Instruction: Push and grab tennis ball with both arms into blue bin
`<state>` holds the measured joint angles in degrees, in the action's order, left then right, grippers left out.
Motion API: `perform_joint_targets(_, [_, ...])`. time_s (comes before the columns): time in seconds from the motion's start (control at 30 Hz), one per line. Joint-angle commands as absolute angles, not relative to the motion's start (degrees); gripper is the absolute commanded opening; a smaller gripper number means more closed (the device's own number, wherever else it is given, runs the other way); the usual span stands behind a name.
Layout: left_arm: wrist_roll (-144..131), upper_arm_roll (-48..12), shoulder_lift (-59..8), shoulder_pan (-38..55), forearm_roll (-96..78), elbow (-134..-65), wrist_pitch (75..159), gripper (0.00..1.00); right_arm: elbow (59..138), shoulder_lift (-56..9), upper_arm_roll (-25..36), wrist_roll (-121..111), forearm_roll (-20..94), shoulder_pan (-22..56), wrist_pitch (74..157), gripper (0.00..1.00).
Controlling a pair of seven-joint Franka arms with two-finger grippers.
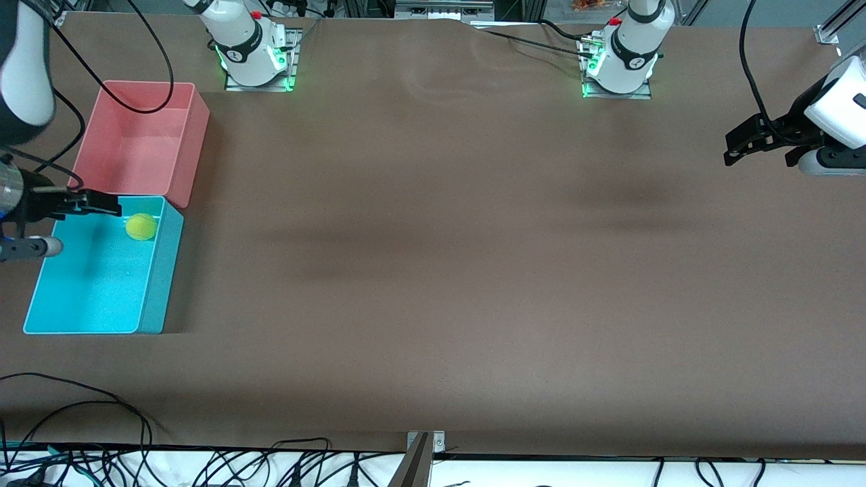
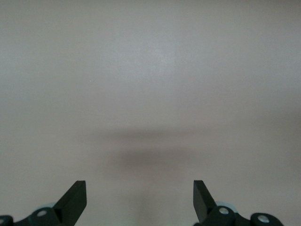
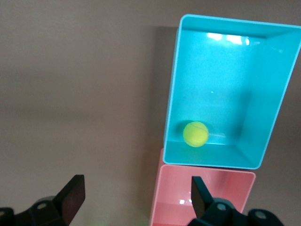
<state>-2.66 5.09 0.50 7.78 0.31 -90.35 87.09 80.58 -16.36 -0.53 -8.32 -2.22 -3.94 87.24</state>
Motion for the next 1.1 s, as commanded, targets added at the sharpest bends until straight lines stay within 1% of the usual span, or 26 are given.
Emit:
perform_joint_targets(0.0, [-0.79,5.1,0.7,7.73,0.0,-90.26,86.92,1.0,80.86,-13.45,-0.26,-8.26,1.49,-4.66,86.49,1.0])
perform_joint_targets(0.2, [-0.79,5.1,0.7,7.65,0.0,-90.26,86.92,1.0,81.21,-10.99,-0.26,-8.35,1.67,-4.57,86.13,1.0])
perform_joint_targets(0.4, [-0.79,5.1,0.7,7.65,0.0,-90.26,86.92,1.0,84.63,-4.67,0.0,-7.82,0.35,-2.2,85.96,1.0])
perform_joint_targets(0.57, [-0.79,5.1,0.7,7.65,0.0,-90.26,86.92,1.0,91.92,2.62,1.93,-7.65,0.35,-1.59,85.7,1.0])
perform_joint_targets(0.67, [-0.79,5.1,0.7,7.65,0.0,-90.26,86.92,1.0,95.88,5.88,4.12,-7.12,0.26,0.87,85.08,1.0])
perform_joint_targets(0.77, [-0.79,5.1,0.7,7.65,0.0,-90.26,86.92,1.0,96.24,6.33,6.41,-5.98,0.35,2.64,82.89,1.0])
perform_joint_targets(1.07, [-0.79,5.1,0.7,7.73,0.0,-90.26,86.92,1.0,94.14,6.06,6.33,-6.33,0.44,1.58,83.15,1.0])
